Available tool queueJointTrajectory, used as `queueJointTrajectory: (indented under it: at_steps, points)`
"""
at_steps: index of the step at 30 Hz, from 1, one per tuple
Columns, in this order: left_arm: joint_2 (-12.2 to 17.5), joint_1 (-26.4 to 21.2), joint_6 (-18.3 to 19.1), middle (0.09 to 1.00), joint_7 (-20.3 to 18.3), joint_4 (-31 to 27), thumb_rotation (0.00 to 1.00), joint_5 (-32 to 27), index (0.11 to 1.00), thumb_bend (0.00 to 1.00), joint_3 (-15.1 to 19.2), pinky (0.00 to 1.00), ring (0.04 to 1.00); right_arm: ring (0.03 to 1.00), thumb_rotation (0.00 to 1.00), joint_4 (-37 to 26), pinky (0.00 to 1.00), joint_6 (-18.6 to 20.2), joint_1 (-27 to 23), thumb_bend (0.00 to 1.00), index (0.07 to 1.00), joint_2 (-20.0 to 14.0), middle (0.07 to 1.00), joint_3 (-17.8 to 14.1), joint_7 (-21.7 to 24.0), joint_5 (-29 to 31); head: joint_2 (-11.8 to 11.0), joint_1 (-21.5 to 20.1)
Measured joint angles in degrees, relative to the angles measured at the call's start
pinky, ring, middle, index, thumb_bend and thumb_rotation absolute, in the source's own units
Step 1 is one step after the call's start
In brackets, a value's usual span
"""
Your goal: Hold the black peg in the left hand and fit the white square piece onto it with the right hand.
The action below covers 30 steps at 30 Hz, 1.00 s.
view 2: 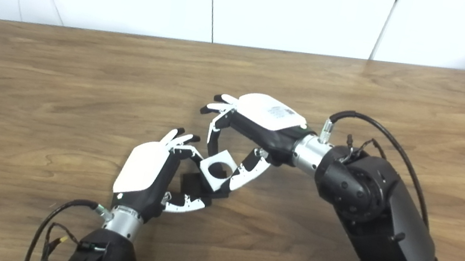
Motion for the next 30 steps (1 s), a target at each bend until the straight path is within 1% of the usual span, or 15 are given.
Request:
queueJointTrajectory:
  at_steps: [7,14,17,20,30]
  points:
    - [-0.11,0.0,-0.01,0.878,-0.09,-0.01,0.08,-0.02,0.488,0.51,0.01,0.77,0.971,0.995,0.15,0.21,0.9,-0.41,0.09,0.53,0.491,0.44,0.916,-0.12,-0.06,-0.04,0.09,0.26]
    - [-0.75,0.01,0.72,0.881,-0.79,-0.24,0.08,-0.01,0.488,0.51,-0.4,0.82,0.975,0.995,0.15,0.45,0.9,-0.42,0.12,0.53,0.491,0.47,0.915,-0.12,-0.06,-0.11,0.0,0.44]
    - [-1.02,0.03,0.92,0.876,-0.85,-0.24,0.07,-0.01,0.488,0.51,-0.7,0.86,0.97,0.994,0.15,0.88,0.9,-0.83,0.18,0.53,0.491,0.52,0.915,-0.12,-0.19,-0.14,-0.09,0.53]
    - [-1.18,0.07,0.93,0.873,-0.86,-0.23,0.07,-0.11,0.487,0.51,-1.04,0.87,0.969,0.995,0.15,1.32,0.9,-1.06,0.25,0.53,0.491,0.52,0.916,-0.13,-0.43,-0.29,0.0,0.79]
    - [-1.42,0.24,0.92,0.873,-0.11,-0.03,0.07,-0.24,0.485,0.51,-1.65,0.87,0.972,0.995,0.15,1.4,0.9,-1.43,0.41,0.53,0.491,0.5,0.915,-0.16,-0.42,-0.56,-0.18,0.62]
